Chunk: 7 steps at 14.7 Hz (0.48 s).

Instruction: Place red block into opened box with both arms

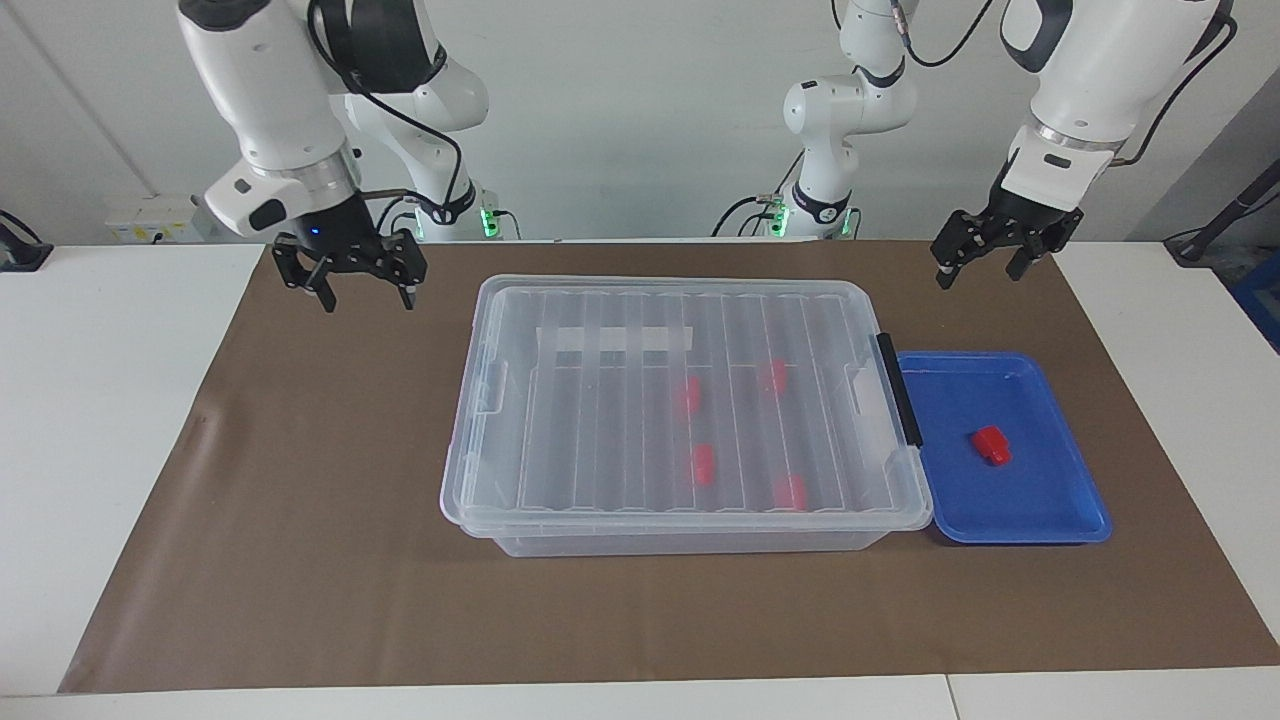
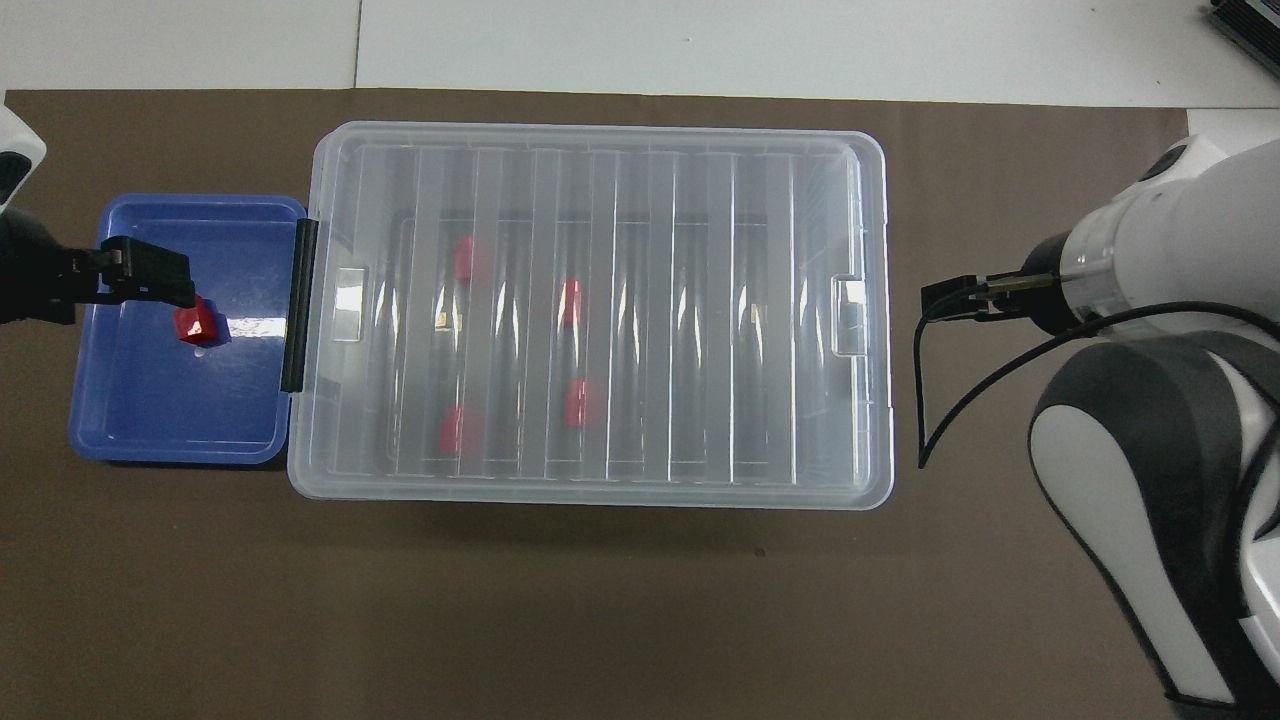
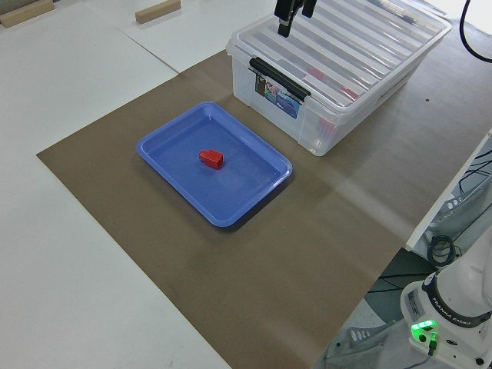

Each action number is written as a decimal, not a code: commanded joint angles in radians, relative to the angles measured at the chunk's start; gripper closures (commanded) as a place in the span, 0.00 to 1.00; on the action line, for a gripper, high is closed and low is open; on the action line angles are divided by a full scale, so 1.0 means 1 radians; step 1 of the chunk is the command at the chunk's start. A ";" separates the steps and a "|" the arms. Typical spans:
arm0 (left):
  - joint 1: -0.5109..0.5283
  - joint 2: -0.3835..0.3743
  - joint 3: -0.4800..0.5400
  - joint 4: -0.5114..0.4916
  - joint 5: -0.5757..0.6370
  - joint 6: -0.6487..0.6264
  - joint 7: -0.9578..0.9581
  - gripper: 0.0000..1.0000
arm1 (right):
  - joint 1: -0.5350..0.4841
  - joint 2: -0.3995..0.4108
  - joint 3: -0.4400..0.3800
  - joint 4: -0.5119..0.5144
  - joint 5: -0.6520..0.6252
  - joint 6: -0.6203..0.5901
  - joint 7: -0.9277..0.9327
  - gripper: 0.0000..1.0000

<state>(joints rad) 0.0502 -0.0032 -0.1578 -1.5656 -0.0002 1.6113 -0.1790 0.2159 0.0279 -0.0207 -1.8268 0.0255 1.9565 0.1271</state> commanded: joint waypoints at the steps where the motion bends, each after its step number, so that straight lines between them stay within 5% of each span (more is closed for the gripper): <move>1: 0.042 -0.029 0.001 -0.028 -0.007 -0.004 -0.004 0.00 | -0.003 -0.003 0.002 -0.052 0.019 0.051 0.009 0.00; 7: 0.102 -0.031 0.003 -0.034 -0.006 0.051 -0.022 0.00 | 0.000 0.040 0.002 -0.088 0.019 0.096 0.008 0.00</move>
<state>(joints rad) 0.1228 -0.0040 -0.1518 -1.5657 -0.0002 1.6218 -0.1859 0.2167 0.0588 -0.0208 -1.8997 0.0270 2.0260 0.1271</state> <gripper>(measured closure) 0.000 0.000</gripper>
